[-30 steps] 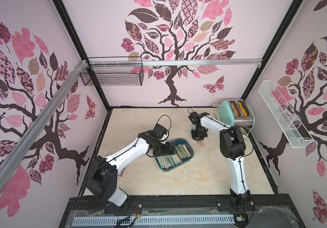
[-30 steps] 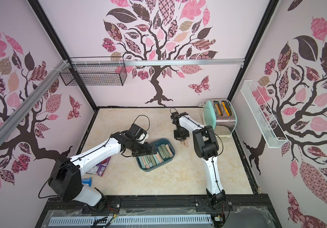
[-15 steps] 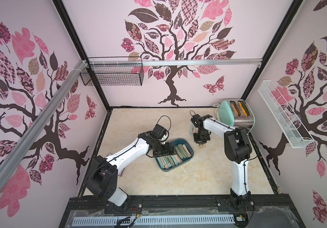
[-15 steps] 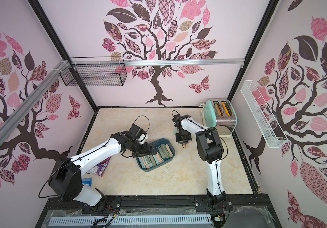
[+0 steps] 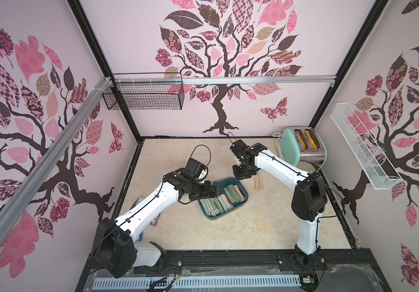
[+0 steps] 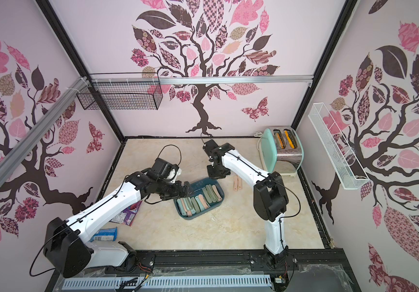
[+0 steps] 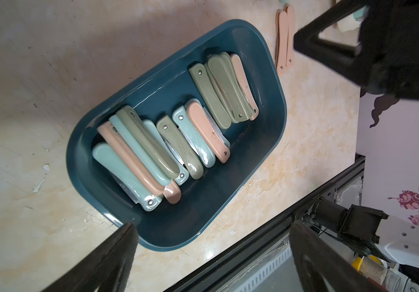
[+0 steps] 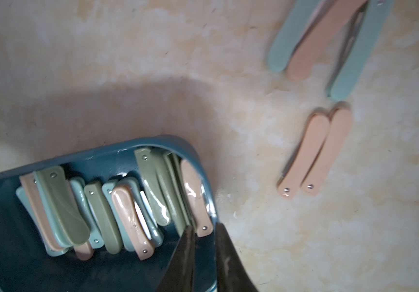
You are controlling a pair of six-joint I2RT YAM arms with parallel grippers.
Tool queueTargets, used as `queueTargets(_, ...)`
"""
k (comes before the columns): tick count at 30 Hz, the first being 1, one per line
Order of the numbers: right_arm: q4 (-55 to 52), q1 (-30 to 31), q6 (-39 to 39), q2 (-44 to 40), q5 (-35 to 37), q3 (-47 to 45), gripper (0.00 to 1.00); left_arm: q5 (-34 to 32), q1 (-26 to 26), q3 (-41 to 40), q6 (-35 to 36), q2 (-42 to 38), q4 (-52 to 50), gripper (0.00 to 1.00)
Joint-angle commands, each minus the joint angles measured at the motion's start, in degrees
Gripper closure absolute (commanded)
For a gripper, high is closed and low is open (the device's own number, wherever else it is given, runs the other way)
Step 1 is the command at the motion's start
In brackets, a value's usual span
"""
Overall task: Take the fruit knife out of the storage box
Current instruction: Pick up the fruit knife from the storage box.
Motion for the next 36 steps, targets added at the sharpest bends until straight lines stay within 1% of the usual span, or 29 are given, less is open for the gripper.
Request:
queueTargets(1,-1.28,2.38,0.12,2.34,-1.16,0.33,0.8,-1.11,0.67,-3.34,-0.68,-3.0,-1.6,0.02)
queueTargets(5,-1.88,4.61,-0.33,5.9,-1.89,2.06,0.78,-1.47,0.95,-6.78,-1.81,-6.63,-1.63,0.02)
queueTargets(11,-2.98,4.93,-1.25,10.37,-2.87,4.54,0.7,-1.91,1.27,-9.12,-2.23,-9.48,-2.67,0.02)
queueTargets(16,-3.04,5.28,-1.92,11.95,-4.94,5.23,0.7,-1.87,1.73,-10.27,-1.71,-10.03,-3.21,0.02)
queueTargets(23,-2.97,6.25,-2.12,13.47,-4.72,5.63,0.71,-1.21,1.91,-10.73,-1.37,-9.33,-2.49,0.02)
queueTargets(25,-3.27,6.25,-2.03,13.99,-3.03,5.79,0.71,-1.03,1.99,-10.68,-0.93,-8.74,-2.43,0.02)
queueTargets(29,-4.0,6.25,-1.61,13.53,2.8,6.08,0.72,-0.83,2.13,-10.12,-0.3,-7.94,-2.48,0.02)
queueTargets(33,-1.5,6.26,-2.23,10.7,4.65,3.89,0.72,-0.33,2.31,-10.22,-0.03,-7.31,-2.19,0.02)
queueTargets(36,-2.52,6.25,-2.69,12.23,4.68,4.45,0.7,0.01,2.38,-10.61,0.03,-6.95,-1.72,0.02)
